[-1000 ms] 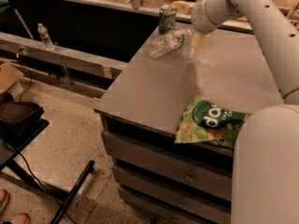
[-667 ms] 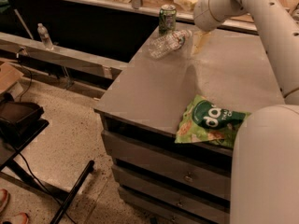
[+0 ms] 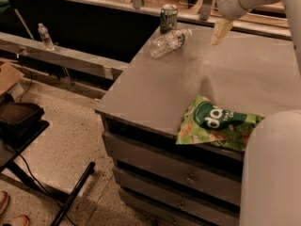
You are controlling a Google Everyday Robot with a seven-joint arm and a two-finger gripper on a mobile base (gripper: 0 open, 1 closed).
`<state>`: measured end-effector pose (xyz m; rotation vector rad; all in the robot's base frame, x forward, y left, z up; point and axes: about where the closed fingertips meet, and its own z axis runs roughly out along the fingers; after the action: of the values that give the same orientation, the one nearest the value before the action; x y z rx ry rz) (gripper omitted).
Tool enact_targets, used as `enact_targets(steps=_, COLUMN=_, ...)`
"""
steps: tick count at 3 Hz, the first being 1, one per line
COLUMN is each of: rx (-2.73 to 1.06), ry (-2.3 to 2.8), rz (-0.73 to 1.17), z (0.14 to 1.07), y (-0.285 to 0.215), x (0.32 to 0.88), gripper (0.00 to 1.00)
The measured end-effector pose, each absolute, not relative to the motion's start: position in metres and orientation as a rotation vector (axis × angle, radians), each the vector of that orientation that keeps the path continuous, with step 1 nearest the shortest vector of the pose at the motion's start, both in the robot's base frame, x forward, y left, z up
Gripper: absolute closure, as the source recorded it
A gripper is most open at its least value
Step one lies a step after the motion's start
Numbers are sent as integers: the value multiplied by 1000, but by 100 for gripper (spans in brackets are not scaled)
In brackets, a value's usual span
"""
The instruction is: Move water bottle near green can
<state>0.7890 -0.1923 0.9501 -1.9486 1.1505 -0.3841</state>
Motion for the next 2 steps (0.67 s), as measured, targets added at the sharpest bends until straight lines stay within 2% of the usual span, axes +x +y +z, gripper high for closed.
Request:
enact_targets(steps=1, rx=-1901, ry=1205, rz=-434, z=976, y=-234, x=764, gripper=0)
enact_targets(steps=2, rx=-1926, ry=1236, rz=-468, z=996, y=-252, x=732, gripper=0)
